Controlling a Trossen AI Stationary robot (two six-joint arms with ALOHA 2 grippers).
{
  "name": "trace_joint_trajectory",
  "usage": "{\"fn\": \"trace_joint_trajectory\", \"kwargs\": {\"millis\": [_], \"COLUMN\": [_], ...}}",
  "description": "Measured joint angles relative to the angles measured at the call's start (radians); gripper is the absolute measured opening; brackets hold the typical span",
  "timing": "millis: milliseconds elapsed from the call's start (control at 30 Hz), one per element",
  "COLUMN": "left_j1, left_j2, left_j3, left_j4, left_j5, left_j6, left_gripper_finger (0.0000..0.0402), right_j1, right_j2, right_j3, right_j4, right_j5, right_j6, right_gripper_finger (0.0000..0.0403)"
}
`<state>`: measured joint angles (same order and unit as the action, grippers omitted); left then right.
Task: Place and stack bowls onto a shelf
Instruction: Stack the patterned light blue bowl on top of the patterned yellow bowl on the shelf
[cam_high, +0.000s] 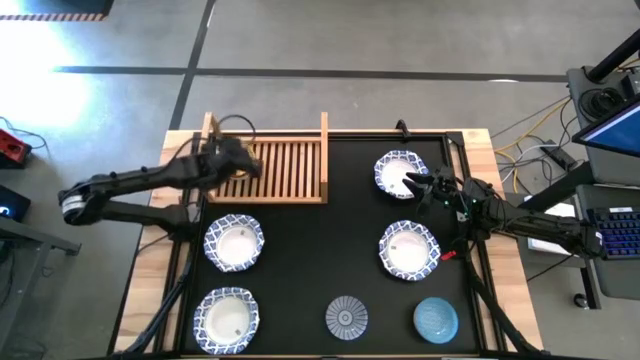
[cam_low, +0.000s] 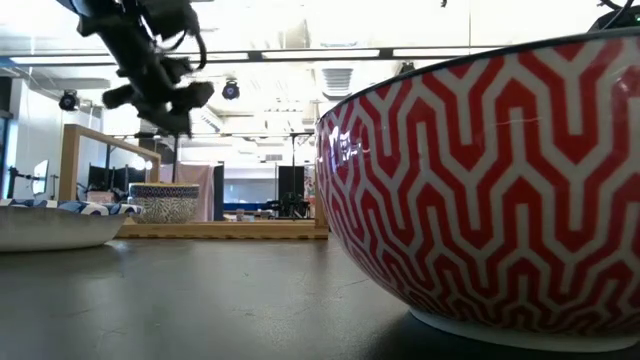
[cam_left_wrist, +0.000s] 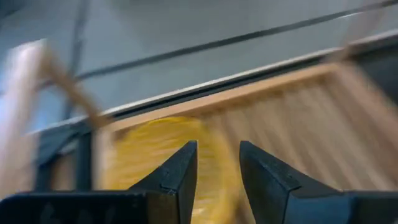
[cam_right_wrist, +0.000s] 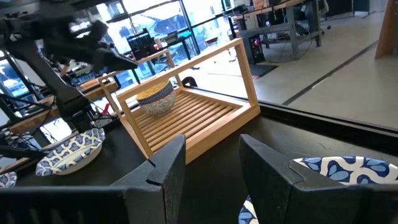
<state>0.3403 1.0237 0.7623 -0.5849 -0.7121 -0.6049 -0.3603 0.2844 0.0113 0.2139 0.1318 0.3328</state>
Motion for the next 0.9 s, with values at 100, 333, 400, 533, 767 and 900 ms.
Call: {"fn": "trace_joint_trajectory", "kwargs": {"millis": [100,333,400,533,767,900], "left_j1": [-0.17,-0.549,-0.633,-0.744,-0.799,-0.812], "left_j2": [0.0,0.009,0.018,0.042,0.096,0.142], "left_j3": [-0.021,-0.096,-0.116,-0.142,-0.102,-0.09], "left_j4": [0.051,0.107,0.186,0.378,0.463,0.461], "left_j5": [-0.055,-0.152,-0.154,-0.189,-0.207,-0.18], "left_j6": [0.014,-0.12,-0.125,-0.035,0.036,0.013], "left_gripper_finger": [0.0103,0.0103,0.0103,0.0103,0.0103,0.0103], "right_j1": [0.0,0.0,0.0,0.0,0.0,0.0], "right_j2": [0.0,0.0,0.0,0.0,0.0,-0.001], "right_j3": [0.0,0.0,0.0,0.0,0.0,0.0], "right_j4": [0.0,0.0,0.0,0.0,0.0,0.02], "right_j5": [0.0,0.0,0.0,0.0,0.014,0.035], "right_j6": [0.0,0.0,0.0,0.0,-0.033,-0.124], "right_gripper_finger": [0.0139,0.0139,0.0139,0.0139,0.0139,0.0139]}}
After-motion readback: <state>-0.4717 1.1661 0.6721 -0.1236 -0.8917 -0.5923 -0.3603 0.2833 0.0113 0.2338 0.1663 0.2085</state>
